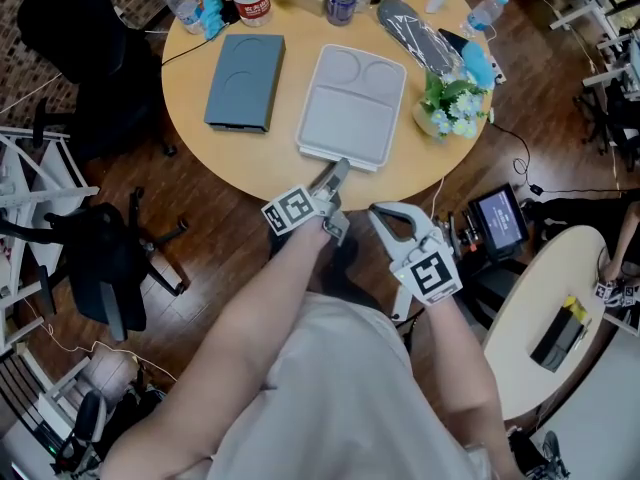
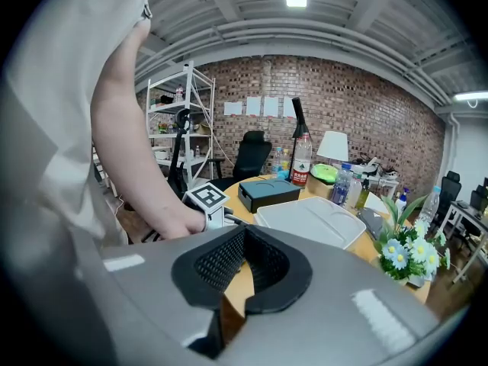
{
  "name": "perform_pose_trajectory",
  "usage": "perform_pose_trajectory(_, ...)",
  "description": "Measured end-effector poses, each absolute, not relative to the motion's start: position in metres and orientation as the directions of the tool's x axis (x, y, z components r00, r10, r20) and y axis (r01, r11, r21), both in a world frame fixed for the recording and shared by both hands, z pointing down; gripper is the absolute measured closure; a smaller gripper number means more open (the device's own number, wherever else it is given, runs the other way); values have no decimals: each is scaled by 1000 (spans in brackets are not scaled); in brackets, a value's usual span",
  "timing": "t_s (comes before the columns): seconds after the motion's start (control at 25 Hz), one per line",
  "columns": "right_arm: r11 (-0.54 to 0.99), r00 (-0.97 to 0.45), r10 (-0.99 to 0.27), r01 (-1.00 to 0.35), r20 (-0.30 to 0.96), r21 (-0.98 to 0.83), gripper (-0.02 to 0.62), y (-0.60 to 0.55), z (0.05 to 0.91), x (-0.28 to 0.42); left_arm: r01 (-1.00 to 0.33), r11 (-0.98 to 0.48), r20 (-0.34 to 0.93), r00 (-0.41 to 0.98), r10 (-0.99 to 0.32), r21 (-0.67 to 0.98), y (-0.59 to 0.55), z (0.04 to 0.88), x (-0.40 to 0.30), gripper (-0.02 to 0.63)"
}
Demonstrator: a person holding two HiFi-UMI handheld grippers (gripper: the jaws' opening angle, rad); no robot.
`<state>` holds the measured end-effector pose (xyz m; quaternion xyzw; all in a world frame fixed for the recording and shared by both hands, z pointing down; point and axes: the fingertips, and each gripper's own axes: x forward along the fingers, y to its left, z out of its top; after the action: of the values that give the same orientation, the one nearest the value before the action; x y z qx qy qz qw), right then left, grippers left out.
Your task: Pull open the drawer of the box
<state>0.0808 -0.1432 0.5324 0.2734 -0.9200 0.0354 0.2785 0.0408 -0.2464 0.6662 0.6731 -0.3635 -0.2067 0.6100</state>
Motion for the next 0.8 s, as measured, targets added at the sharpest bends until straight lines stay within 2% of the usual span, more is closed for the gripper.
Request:
perform_pose_trajectory(0.12,846,-693,-484,-527,534,84,592,-142,533,80,-221,-2,148,659,-737,975,-247,666,41,368)
perform_pose_trajectory(0.2,845,-693,-486,-529,533,82,592,-142,534,80,-217,-2,145,659,-738,976,-247,666,39,416)
perform_pose_trajectory(0.8,850,-701,-481,-521,526,81,592,-133,534,79,-197,26,152,659,-736,980,-220,667,36,428)
